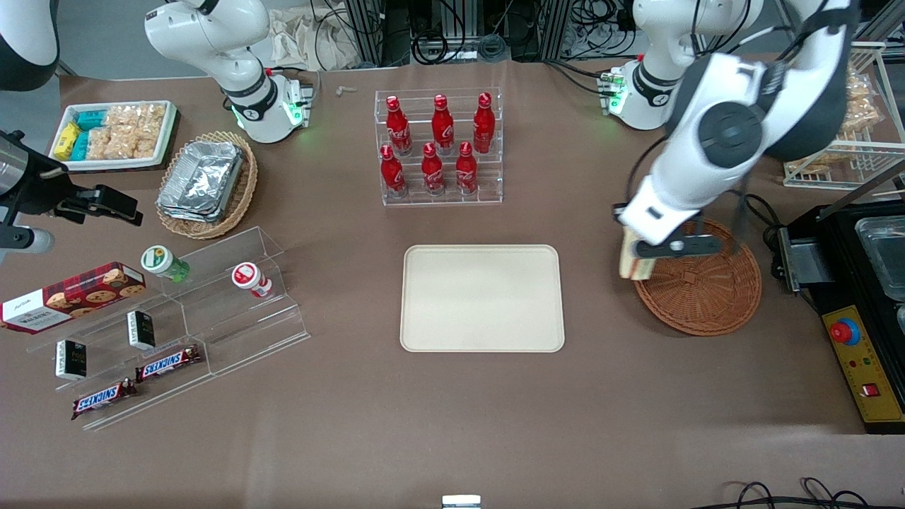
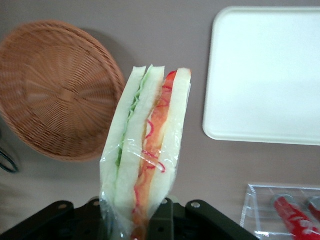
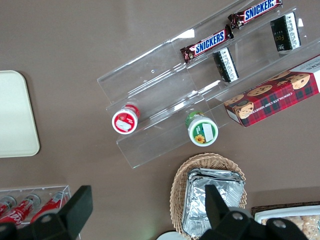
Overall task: Place sandwich from basket to tray
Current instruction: 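Carry the sandwich over the cream tray with the left gripper, then lower the sandwich onto the tray and open the left gripper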
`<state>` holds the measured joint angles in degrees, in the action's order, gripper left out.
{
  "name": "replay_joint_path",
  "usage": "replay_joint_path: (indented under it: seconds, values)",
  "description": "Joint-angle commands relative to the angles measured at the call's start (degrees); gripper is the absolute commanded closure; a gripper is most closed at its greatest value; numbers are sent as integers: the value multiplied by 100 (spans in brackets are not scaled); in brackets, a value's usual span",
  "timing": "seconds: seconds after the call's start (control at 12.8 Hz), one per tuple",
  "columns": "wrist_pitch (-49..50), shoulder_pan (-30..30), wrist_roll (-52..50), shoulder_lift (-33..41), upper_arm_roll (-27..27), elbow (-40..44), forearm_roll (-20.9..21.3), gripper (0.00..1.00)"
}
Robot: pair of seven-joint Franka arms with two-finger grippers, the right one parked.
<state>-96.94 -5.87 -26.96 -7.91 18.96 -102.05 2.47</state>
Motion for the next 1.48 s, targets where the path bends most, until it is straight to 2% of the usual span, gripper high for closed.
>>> replay_joint_path:
  seconds: [0.0,0.47,0.7,0.94,1.4]
  values:
    - [255,-19,-468,-685,309,782,26,100]
    - [-947,-528,-1101,-1502,336,722,201,100]
    - [-1756,-669,-1443,-2081,336,564,648,100]
    - [-2074,-792,-1926,-2557,336,546,1141,100]
    - [-2469,-757,-1866,-2699,318,335,1160,100]
